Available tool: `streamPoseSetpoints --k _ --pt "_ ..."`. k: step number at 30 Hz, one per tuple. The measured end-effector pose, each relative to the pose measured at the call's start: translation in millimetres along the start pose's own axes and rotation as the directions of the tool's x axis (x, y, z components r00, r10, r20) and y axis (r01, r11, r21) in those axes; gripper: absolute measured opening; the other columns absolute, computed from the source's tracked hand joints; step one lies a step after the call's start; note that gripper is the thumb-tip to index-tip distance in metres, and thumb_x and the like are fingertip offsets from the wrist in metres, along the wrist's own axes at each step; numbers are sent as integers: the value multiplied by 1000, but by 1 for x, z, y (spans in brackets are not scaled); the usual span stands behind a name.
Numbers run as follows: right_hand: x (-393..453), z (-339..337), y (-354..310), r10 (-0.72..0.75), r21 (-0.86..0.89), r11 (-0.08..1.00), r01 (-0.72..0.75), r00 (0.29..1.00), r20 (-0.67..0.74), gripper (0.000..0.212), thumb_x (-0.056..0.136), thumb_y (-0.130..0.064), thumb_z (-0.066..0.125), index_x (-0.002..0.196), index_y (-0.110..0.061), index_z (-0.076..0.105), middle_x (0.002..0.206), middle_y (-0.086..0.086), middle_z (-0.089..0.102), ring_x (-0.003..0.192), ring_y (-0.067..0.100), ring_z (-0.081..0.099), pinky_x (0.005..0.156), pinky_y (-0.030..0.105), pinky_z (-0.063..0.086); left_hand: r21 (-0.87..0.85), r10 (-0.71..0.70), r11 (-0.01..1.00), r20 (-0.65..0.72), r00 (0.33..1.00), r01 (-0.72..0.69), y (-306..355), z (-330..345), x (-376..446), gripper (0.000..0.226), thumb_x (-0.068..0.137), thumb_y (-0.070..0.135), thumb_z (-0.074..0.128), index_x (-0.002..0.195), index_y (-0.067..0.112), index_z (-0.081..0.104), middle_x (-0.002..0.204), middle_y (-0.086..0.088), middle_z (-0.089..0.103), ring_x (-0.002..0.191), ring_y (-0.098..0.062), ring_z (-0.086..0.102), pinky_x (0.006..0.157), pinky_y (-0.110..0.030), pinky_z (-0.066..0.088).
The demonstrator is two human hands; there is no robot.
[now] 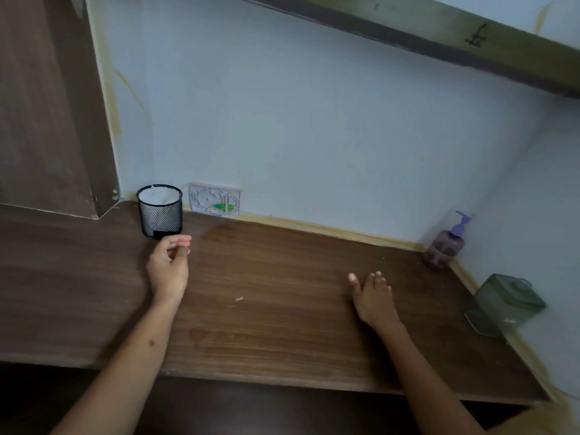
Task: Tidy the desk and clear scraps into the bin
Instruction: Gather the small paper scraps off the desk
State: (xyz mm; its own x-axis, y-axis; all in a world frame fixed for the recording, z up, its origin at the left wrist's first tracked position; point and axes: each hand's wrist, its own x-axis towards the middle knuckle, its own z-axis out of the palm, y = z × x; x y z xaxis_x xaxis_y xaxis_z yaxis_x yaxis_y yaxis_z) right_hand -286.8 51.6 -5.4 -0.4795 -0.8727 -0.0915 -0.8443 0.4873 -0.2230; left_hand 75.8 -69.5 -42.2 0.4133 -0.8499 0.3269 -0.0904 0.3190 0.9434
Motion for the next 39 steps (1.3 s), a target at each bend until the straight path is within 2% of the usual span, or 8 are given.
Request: streamPoseSetpoints --k 4,9,13,16,20,24,29,39 --pt "-21 11 -65 -224 70 973 221 974 36 77 100 -55 17 151 1 12 160 19 7 149 29 7 120 36 2 11 -13 1000 -13 1000 13 1 -1 0 24 86 -8 50 94 8 66 90 -7 65 68 5 59 75 -18 47" --pt "-61 20 -129 -607 319 780 538 776 174 60 102 -49 26 154 -24 10 161 -1 10 148 13 5 114 22 2 15 -18 1000 -21 1000 19 2 -2 -2 25 86 -7 51 93 11 66 88 -6 65 66 6 59 74 -18 47" --pt "-51 17 -117 -510 305 792 528 848 -144 52 103 -19 37 152 -27 22 155 3 33 144 22 27 113 26 20 8 -16 1000 -15 1000 17 1 -3 -2 24 87 -7 51 92 12 66 89 -8 66 71 -8 60 75 -21 48" --pt "-40 13 -92 -431 303 827 474 880 -201 49 100 -10 41 146 -23 37 132 14 59 121 29 56 92 19 36 13 -10 1000 1 1000 10 1 -1 -1 24 88 -6 52 92 12 66 88 -6 66 70 -3 60 72 -12 46" --pt "-46 14 -89 -637 215 747 630 770 -42 50 103 -36 36 151 -23 29 155 -6 30 143 7 22 113 14 12 17 -4 1000 6 1000 4 -1 1 1 25 87 -7 51 91 13 66 89 -6 66 72 -7 59 73 -13 46" --pt "-53 29 -115 -714 33 698 715 692 113 92 81 -69 0 154 -14 13 162 5 11 149 12 4 116 21 -8 9 -8 1000 0 1000 8 -1 0 1 25 87 -7 51 91 13 66 87 -6 65 72 -11 59 75 -22 47" --pt "-67 43 -137 -734 -27 673 739 671 105 98 77 -70 -7 154 -12 13 162 5 7 149 12 -3 119 27 -10 19 -9 1000 -3 1000 9 1 -1 0 22 88 -7 51 93 9 66 86 -5 64 66 7 59 71 -10 46" --pt "-73 45 -143 -736 58 676 734 669 108 88 86 -67 7 154 -11 8 162 5 2 148 11 -9 115 22 -14 24 -22 999 -3 1000 23 2 -2 -1 23 89 -6 51 93 11 66 87 -6 65 65 9 59 70 -9 46"
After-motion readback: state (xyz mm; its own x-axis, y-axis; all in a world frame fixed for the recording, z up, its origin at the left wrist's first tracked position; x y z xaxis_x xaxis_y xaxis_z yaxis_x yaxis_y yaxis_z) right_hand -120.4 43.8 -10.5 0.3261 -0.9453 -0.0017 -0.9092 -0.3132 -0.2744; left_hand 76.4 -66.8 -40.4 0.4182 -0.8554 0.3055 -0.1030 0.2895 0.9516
